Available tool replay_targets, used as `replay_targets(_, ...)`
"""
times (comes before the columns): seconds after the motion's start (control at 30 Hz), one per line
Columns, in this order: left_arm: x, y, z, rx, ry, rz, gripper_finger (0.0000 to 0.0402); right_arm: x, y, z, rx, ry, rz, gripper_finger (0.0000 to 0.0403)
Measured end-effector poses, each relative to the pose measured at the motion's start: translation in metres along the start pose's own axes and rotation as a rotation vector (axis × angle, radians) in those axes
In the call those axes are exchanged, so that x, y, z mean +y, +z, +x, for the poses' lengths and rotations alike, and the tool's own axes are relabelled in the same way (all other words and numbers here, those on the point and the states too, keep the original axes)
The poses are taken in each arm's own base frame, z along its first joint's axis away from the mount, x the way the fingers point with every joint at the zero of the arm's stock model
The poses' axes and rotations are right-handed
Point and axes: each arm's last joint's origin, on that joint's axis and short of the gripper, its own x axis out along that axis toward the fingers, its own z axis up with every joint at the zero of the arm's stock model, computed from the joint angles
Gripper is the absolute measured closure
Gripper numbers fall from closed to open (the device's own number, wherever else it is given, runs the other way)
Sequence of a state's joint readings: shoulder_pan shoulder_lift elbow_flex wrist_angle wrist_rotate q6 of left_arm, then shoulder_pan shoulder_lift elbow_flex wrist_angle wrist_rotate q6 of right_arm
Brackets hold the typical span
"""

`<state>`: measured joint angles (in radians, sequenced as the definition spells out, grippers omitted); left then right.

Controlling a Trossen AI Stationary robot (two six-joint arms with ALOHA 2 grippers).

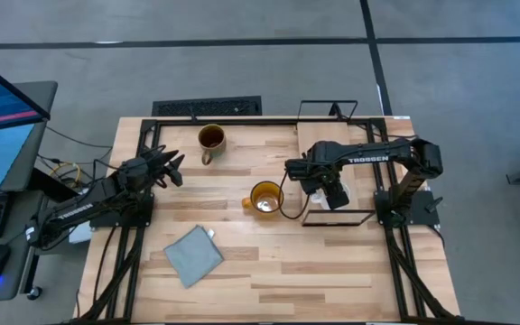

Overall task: Stack small to large cups/mugs on shelf
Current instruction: Put the white mug on the shelf, then put the yellow mug on the shelf

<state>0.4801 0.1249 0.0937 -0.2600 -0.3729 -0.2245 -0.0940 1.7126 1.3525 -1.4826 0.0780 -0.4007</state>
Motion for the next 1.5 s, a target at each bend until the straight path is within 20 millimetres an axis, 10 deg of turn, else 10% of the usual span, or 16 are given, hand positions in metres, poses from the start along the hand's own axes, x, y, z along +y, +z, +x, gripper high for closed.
replay_targets(0.43, 0.000, 0.000, 0.000, 0.000, 0.000, 0.000, 0.0271, 0.000, -0.001, -0.011, -0.017, -0.001, 0.010, 0.0175)
replay_targets(1.0, 0.000, 0.000, 0.000, 0.000, 0.000, 0.000, 0.0271, -0.005, -0.007, -0.096, -0.283, -0.108, 0.081, 0.0176)
replay_targets(1.5, 0.000, 0.000, 0.000, -0.001, -0.001, -0.007, 0.0271, -0.034, -0.036, -0.168, -0.972, -0.283, 0.506, 0.0177)
